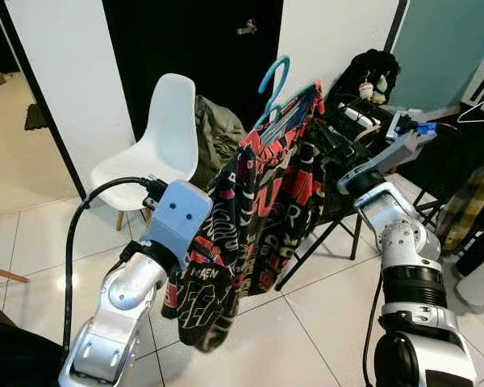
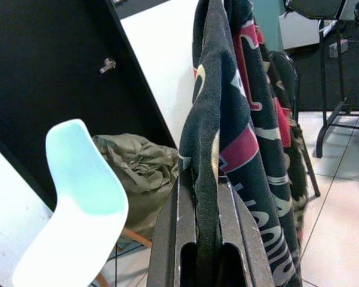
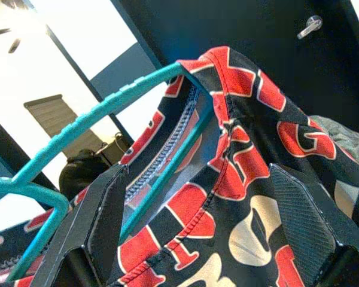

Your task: Hang hanger

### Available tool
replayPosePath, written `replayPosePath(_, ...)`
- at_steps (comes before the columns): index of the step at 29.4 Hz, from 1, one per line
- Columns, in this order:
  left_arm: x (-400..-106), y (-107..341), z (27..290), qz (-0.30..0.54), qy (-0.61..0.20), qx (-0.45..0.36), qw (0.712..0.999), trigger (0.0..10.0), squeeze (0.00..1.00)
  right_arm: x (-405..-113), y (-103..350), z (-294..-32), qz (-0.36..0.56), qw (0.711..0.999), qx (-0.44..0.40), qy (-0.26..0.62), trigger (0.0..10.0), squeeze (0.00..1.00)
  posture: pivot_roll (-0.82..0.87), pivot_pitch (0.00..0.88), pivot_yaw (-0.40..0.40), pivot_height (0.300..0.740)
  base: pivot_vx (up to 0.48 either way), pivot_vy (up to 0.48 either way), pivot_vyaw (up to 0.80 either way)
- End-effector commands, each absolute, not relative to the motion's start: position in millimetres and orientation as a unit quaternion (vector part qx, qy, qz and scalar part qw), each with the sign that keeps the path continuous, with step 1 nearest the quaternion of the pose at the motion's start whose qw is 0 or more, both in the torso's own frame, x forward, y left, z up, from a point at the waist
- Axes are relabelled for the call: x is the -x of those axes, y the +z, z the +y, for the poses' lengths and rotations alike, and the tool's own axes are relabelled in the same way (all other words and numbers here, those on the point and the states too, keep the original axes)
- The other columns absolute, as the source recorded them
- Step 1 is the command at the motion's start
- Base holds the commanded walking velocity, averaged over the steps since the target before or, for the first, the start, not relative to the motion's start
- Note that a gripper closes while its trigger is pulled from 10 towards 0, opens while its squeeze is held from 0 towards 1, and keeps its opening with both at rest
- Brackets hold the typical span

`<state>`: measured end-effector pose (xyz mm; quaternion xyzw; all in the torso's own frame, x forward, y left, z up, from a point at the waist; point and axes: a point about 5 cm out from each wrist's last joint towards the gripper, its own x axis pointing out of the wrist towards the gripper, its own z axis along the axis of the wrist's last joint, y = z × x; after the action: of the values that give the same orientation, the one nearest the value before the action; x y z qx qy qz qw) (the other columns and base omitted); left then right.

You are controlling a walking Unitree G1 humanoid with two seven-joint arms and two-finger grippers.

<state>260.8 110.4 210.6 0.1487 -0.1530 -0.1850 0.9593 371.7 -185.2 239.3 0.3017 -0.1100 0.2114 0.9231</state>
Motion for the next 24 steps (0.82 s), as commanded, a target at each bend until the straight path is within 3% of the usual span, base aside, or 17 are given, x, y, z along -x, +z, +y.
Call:
replayPosePath(1, -255.4, 219.9, 107.5, -0.177, -0.184, -0.151, 0.955, 10.0, 0.00, -371.8, 236.8, -185.0, -0.105, 0.923, -0.306, 0.209, 10.0, 0.00, 0.01, 0.013, -0.045, 0.740, 0.000, 0.000, 0.00)
replayPosePath(3, -249.3, 219.0, 105.1, -0.175, -0.191, -0.151, 0.954, 10.0, 0.00, -375.4, 234.3, -189.1, -0.100, 0.927, -0.307, 0.189, 9.3, 0.00, 0.02, 0.015, -0.051, 0.740, 0.000, 0.000, 0.00)
replayPosePath(13, -231.1, 213.5, 103.0, -0.167, -0.209, -0.149, 0.952, 10.0, 0.00, -379.2, 232.9, -193.4, -0.097, 0.931, -0.306, 0.176, 8.9, 0.00, 0.03, 0.017, -0.065, 0.740, 0.000, 0.000, 0.00)
replayPosePath(15, -228.0, 214.6, 102.2, -0.168, -0.212, -0.148, 0.951, 10.0, 0.00, -379.9, 232.2, -195.6, -0.097, 0.932, -0.307, 0.169, 7.2, 0.00, 0.04, 0.017, -0.068, 0.740, 0.000, 0.000, 0.00)
replayPosePath(16, -228.0, 214.6, 102.2, -0.168, -0.212, -0.148, 0.951, 10.0, 0.00, -379.9, 232.2, -195.6, -0.097, 0.932, -0.307, 0.169, 7.2, 0.00, 0.04, 0.017, -0.068, 0.740, 0.000, 0.000, 0.00)
replayPosePath(17, -226.8, 215.4, 101.4, -0.170, -0.215, -0.147, 0.950, 10.0, 0.00, -380.3, 232.0, -196.7, -0.097, 0.932, -0.307, 0.165, 4.4, 0.00, 0.04, 0.018, -0.070, 0.740, 0.000, 0.000, 0.00)
replayPosePath(18, -226.8, 215.4, 101.4, -0.170, -0.215, -0.147, 0.950, 10.0, 0.00, -380.3, 232.0, -196.7, -0.097, 0.932, -0.307, 0.165, 4.4, 0.00, 0.04, 0.018, -0.070, 0.740, 0.000, 0.000, 0.00)
replayPosePath(20, -223.9, 217.3, 99.5, -0.174, -0.221, -0.144, 0.949, 10.0, 0.00, -381.3, 231.3, -198.9, -0.096, 0.934, -0.306, 0.157, 2.9, 0.00, 0.04, 0.017, -0.073, 0.740, 0.000, 0.000, 0.00)
replayPosePath(23, -222.9, 218.0, 98.9, -0.175, -0.223, -0.143, 0.948, 10.0, 0.00, -381.8, 231.1, -199.6, -0.095, 0.935, -0.306, 0.155, 2.9, 0.00, 0.04, 0.017, -0.073, 0.740, 0.000, 0.000, 0.00)
replayPosePath(24, -222.0, 218.0, 98.5, -0.174, -0.225, -0.143, 0.948, 10.0, 0.00, -382.6, 230.1, -200.5, -0.092, 0.936, -0.304, 0.149, 0.0, 0.00, 0.05, 0.017, -0.076, 0.740, 0.000, 0.000, 0.00)
